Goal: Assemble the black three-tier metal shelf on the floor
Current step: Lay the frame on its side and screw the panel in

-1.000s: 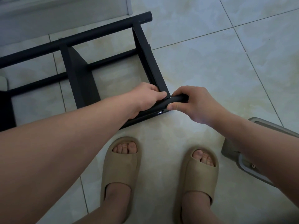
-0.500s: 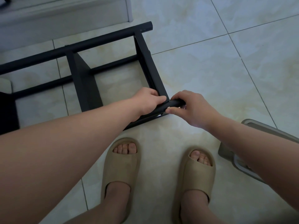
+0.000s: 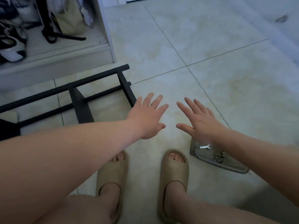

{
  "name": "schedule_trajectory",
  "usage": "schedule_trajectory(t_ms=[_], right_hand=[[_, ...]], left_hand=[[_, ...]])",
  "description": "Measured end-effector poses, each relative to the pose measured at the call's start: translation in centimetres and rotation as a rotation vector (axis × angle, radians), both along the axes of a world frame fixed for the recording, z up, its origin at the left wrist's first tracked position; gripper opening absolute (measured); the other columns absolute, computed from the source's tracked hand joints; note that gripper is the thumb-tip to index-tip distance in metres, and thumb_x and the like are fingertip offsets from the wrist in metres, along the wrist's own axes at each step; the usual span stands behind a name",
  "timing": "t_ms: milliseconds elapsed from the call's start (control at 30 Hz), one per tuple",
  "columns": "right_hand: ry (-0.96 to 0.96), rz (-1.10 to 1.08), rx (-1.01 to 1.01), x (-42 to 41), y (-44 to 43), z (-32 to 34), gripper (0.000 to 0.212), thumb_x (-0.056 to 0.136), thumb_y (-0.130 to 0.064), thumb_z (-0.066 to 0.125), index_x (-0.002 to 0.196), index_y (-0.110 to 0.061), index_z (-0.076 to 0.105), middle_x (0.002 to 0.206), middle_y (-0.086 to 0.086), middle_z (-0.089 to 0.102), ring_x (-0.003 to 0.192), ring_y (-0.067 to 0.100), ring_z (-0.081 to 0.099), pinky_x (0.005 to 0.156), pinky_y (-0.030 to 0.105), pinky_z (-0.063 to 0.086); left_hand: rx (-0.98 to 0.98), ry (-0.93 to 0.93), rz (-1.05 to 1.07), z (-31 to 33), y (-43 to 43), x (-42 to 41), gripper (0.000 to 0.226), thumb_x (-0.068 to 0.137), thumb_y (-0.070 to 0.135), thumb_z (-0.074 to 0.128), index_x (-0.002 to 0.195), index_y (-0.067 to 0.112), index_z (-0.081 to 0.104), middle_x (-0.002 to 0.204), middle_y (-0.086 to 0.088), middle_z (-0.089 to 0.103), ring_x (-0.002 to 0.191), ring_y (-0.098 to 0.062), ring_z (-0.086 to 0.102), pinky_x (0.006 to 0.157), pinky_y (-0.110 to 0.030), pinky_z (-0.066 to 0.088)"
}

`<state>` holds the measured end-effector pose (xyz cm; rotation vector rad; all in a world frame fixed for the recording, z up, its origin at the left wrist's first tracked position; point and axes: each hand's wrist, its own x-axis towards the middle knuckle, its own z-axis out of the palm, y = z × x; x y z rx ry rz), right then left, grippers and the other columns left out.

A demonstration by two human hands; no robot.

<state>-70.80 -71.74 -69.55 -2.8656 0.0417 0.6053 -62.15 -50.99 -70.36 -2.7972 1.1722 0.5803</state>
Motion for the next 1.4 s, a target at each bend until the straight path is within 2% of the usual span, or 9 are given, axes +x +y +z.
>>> schedule_trajectory(t_ms=[167, 300, 533, 633, 733, 833, 933, 1100, 1400], right_hand=[[0.080, -0.128, -0.052, -5.4, -5.8, -1.4, 0.079, 0.097, -0.069, 0.033, 0.159, -0.043, -0.008, 0.169, -0.009, -0.014, 0.157, 0.021, -0.009, 0.124, 0.053, 0.010], [0.169, -0.200, -0.055, -8.6, -10.1, -5.1, 0.077, 0.100, -0.062, 0.040, 0.161, -0.040, -0.002, 0.171, -0.006, 0.001, 0.156, 0.023, 0.004, 0.121, 0.050, 0.019], [0.348, -0.244, -0.004, -9.5, -13.7, -12.7, 0.061, 0.104, -0.038, 0.047, 0.159, -0.029, 0.023, 0.156, 0.005, 0.040, 0.140, 0.031, 0.040, 0.111, 0.044, 0.039], [0.368, -0.273, 0.061, -9.3, -13.9, -15.1, 0.055, 0.102, -0.033, 0.054, 0.153, -0.025, 0.037, 0.151, 0.007, 0.047, 0.137, 0.030, 0.044, 0.109, 0.042, 0.040], [0.368, -0.216, 0.090, -8.7, -13.4, -17.0, 0.048, 0.098, -0.031, 0.061, 0.143, -0.022, 0.051, 0.141, 0.008, 0.056, 0.130, 0.030, 0.052, 0.105, 0.041, 0.045], [0.332, -0.144, 0.131, -7.9, -12.4, -18.3, 0.044, 0.094, -0.030, 0.065, 0.137, -0.025, 0.057, 0.134, 0.006, 0.062, 0.124, 0.029, 0.056, 0.098, 0.039, 0.048], [0.279, -0.095, 0.164, -7.3, -11.5, -19.5, 0.033, 0.091, -0.027, 0.067, 0.123, -0.020, 0.062, 0.122, 0.005, 0.065, 0.112, 0.030, 0.060, 0.080, 0.034, 0.046], [0.269, -0.081, 0.183, -7.1, -11.1, -21.0, 0.037, 0.090, -0.022, 0.066, 0.125, -0.012, 0.058, 0.122, 0.011, 0.060, 0.111, 0.033, 0.059, 0.086, 0.043, 0.050], [0.192, -0.006, 0.039, -6.8, -10.5, -21.3, 0.036, 0.099, -0.032, 0.050, 0.129, -0.016, 0.059, 0.127, 0.008, 0.057, 0.109, 0.034, 0.061, 0.076, 0.043, 0.054]], left_hand=[[0.028, 0.021, -0.163, -0.8, -4.8, -2.8, 0.076, 0.100, 0.063, 0.031, 0.159, 0.032, -0.005, 0.168, 0.000, -0.017, 0.153, -0.031, -0.017, 0.122, -0.055, 0.001], [0.049, 0.144, -0.205, -3.5, -8.1, -4.8, 0.077, 0.100, 0.061, 0.034, 0.160, 0.030, -0.002, 0.169, -0.001, -0.008, 0.155, -0.030, -0.006, 0.122, -0.053, 0.010], [-0.041, 0.656, 0.184, -9.9, -12.8, -6.8, 0.072, 0.101, 0.051, 0.045, 0.159, 0.022, 0.012, 0.149, -0.013, 0.049, 0.133, -0.033, 0.049, 0.107, -0.045, 0.042], [-0.116, 0.769, 0.259, -11.6, -13.8, -7.4, 0.047, 0.103, 0.040, 0.048, 0.145, 0.021, 0.040, 0.129, -0.010, 0.064, 0.108, -0.027, 0.064, 0.092, -0.035, 0.051], [-0.238, 0.854, 0.379, -12.7, -14.4, -7.6, 0.008, 0.101, 0.029, 0.056, 0.107, 0.024, 0.059, 0.103, -0.007, 0.072, 0.089, -0.025, 0.069, 0.082, -0.034, 0.055], [-0.338, 0.952, 0.485, -13.1, -14.7, -7.4, 0.008, 0.098, 0.017, 0.063, 0.091, 0.021, 0.062, 0.087, -0.012, 0.074, 0.071, -0.019, 0.070, 0.073, -0.038, 0.058], [-0.397, 0.990, 0.520, -13.4, -14.8, -7.0, 0.008, 0.096, 0.014, 0.066, 0.091, 0.020, 0.063, 0.084, -0.012, 0.073, 0.069, -0.017, 0.069, 0.077, -0.041, 0.059], [-0.414, 1.000, 0.522, -13.8, -14.8, -6.8, 0.015, 0.096, 0.016, 0.066, 0.085, 0.026, 0.062, 0.080, -0.010, 0.072, 0.068, -0.017, 0.067, 0.078, -0.044, 0.060], [-0.418, 0.998, 0.581, -13.4, -14.8, -7.3, 0.014, 0.096, 0.017, 0.066, 0.085, 0.026, 0.062, 0.087, -0.014, 0.073, 0.071, -0.020, 0.065, 0.080, -0.044, 0.058]])
